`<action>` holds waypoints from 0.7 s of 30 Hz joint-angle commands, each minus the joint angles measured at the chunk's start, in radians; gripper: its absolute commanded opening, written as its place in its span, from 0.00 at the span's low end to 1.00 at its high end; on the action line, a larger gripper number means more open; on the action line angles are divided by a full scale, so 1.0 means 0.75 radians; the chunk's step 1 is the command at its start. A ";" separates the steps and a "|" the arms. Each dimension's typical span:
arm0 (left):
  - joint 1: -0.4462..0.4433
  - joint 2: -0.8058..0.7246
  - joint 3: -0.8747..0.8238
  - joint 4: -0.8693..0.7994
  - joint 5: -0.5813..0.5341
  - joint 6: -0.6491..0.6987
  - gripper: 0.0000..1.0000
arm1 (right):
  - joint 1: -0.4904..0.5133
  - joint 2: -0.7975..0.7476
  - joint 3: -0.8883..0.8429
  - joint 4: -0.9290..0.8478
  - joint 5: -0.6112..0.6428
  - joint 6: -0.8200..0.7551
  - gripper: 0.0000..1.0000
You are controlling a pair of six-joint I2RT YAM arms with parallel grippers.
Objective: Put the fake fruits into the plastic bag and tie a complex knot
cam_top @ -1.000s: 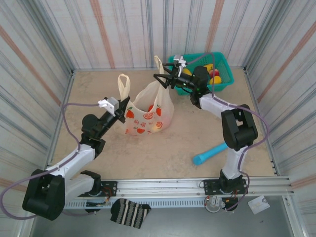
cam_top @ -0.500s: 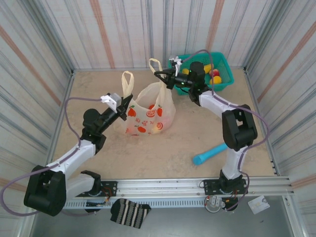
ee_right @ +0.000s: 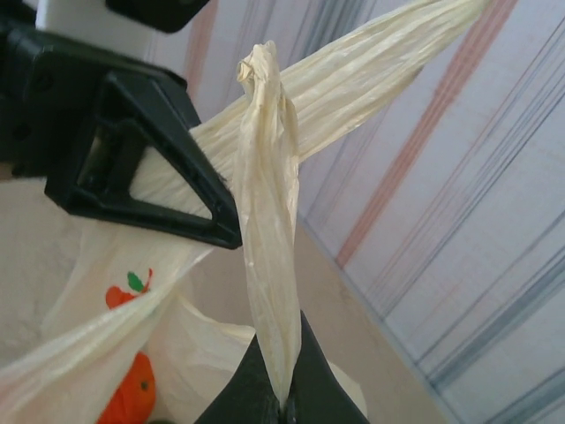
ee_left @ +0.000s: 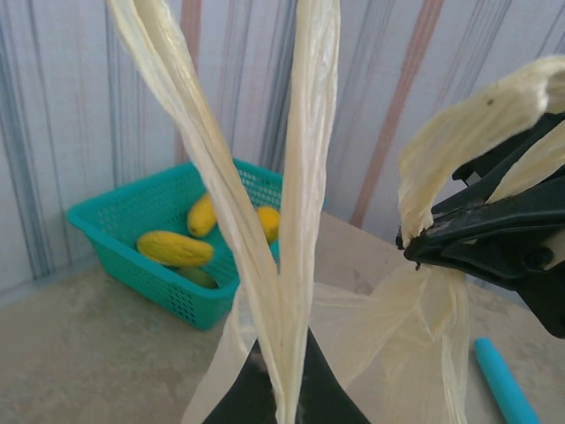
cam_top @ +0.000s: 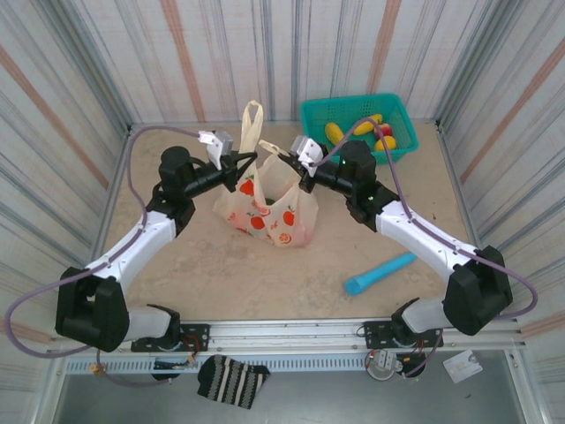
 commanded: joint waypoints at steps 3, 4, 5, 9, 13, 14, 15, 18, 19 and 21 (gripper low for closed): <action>-0.016 0.063 0.041 -0.005 0.222 -0.072 0.00 | 0.001 -0.070 -0.053 -0.029 0.039 -0.150 0.00; -0.023 0.071 0.050 -0.014 0.245 -0.059 0.00 | 0.003 -0.062 -0.042 -0.049 0.041 -0.153 0.00; -0.031 0.079 0.059 -0.036 0.266 -0.039 0.00 | 0.004 -0.055 -0.030 -0.071 0.031 -0.158 0.00; -0.056 0.080 0.058 -0.044 0.316 0.002 0.00 | 0.017 -0.012 0.033 -0.158 0.007 -0.184 0.00; -0.065 0.066 0.040 -0.028 0.327 0.020 0.00 | 0.030 0.050 0.110 -0.253 -0.025 -0.213 0.00; -0.066 0.065 0.038 -0.023 0.328 0.022 0.00 | 0.030 0.062 0.118 -0.257 -0.029 -0.217 0.00; -0.065 0.065 0.037 -0.020 0.329 0.021 0.00 | 0.031 0.072 0.124 -0.259 -0.038 -0.217 0.00; -0.070 0.069 0.035 0.002 0.346 0.018 0.01 | 0.035 0.093 0.140 -0.273 -0.078 -0.215 0.00; -0.071 0.067 0.028 0.019 0.349 0.013 0.01 | 0.038 0.102 0.147 -0.284 -0.086 -0.215 0.00; -0.071 0.059 0.015 0.050 0.351 0.012 0.01 | 0.042 0.110 0.151 -0.304 -0.114 -0.220 0.00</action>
